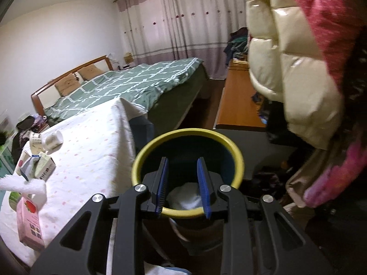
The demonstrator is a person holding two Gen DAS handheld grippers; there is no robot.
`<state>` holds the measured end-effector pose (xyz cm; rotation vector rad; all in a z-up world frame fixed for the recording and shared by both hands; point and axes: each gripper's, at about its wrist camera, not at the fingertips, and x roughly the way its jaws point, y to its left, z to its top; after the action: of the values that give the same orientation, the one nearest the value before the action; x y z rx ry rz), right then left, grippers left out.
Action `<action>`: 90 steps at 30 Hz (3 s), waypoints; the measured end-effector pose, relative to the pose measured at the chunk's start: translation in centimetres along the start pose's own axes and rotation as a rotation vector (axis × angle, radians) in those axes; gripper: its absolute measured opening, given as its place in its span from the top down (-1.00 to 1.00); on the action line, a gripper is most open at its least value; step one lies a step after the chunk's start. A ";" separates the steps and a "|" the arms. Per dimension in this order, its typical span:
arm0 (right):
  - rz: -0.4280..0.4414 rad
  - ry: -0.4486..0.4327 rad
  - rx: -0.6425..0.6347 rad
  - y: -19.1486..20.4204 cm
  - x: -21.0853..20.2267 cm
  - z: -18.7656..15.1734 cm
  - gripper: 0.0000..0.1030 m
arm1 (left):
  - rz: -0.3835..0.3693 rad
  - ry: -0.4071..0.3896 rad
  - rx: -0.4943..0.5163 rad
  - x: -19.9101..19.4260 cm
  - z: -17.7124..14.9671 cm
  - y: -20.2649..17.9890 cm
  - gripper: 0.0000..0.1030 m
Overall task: Collect trash
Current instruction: 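Carry the clear container over the bin and open the left gripper, then grasp the white-and-blue tube with the right gripper and lift it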
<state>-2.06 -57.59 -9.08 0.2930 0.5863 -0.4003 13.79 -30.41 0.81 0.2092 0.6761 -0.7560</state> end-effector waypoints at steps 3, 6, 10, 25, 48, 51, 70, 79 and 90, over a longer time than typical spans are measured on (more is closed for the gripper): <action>-0.022 -0.008 0.004 -1.1 -0.7 -0.6 0.52 | -0.054 0.037 0.040 2.8 1.4 -3.2 0.03; -0.033 -0.010 0.023 -2.4 -1.1 -1.2 0.52 | -0.095 0.078 0.082 6.2 2.6 -6.4 0.03; -0.052 -0.014 0.037 -3.6 -1.5 -1.7 0.52 | -0.148 0.161 0.108 11.0 3.8 -9.7 0.03; -0.049 0.017 0.087 -5.8 -0.8 -3.1 0.51 | -0.105 0.250 0.147 21.7 4.9 -15.1 -0.26; 0.193 0.062 -0.081 6.9 -0.6 -3.3 0.49 | 0.191 -0.131 -0.196 -9.6 -2.3 5.4 -0.74; 0.278 0.073 -0.122 10.6 -0.2 -2.8 0.49 | 0.259 -0.138 -0.245 -12.2 -5.0 8.2 -0.74; 0.638 0.202 -0.415 31.6 2.3 -1.5 0.49 | 0.421 -0.121 -0.439 -17.5 -14.9 17.4 -0.74; 0.604 0.284 -0.456 33.2 5.5 -1.7 0.49 | 0.410 -0.096 -0.446 -15.5 -14.8 17.7 -0.74; 0.597 0.295 -0.455 33.7 6.4 -1.8 0.77 | 0.392 -0.070 -0.453 -13.9 -15.1 18.1 -0.74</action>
<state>16.92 -28.93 -9.09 0.0771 0.8232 0.3587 11.64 -3.42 -3.10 -0.0990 0.6950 -0.2227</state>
